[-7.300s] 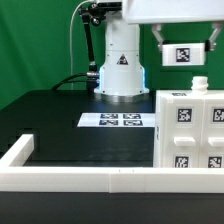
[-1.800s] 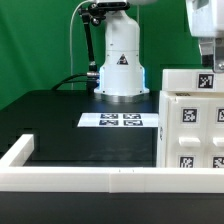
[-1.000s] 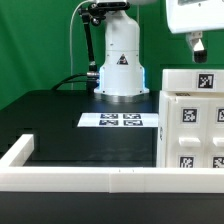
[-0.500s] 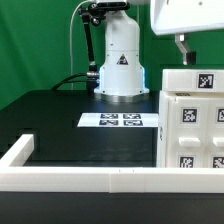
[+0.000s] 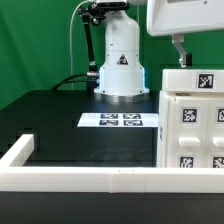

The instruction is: Assemble cabinet

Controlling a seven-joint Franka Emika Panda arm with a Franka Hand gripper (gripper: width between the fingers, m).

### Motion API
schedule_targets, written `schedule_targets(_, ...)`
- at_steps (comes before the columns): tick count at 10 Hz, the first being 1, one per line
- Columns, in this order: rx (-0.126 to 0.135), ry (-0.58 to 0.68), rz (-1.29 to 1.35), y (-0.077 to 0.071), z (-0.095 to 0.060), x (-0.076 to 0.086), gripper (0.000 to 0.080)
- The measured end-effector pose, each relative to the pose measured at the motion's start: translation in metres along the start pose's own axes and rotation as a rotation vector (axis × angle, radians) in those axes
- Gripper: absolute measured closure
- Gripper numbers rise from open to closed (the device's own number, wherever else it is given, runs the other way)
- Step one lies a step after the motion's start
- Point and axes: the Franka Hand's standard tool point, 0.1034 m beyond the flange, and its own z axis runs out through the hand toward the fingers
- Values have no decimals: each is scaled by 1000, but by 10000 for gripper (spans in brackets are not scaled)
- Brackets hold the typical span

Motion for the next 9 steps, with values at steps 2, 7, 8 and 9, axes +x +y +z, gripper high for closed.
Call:
schedule_targets(2,-2,0,-154,1,0,0,2)
schedule_targets(7,-75,-30,-769,0,2,-1,2)
schedule_targets(8,-78,-25,-786,2,2,0,2)
schedule_targets(9,-86,-30,-842,5,2,0,2)
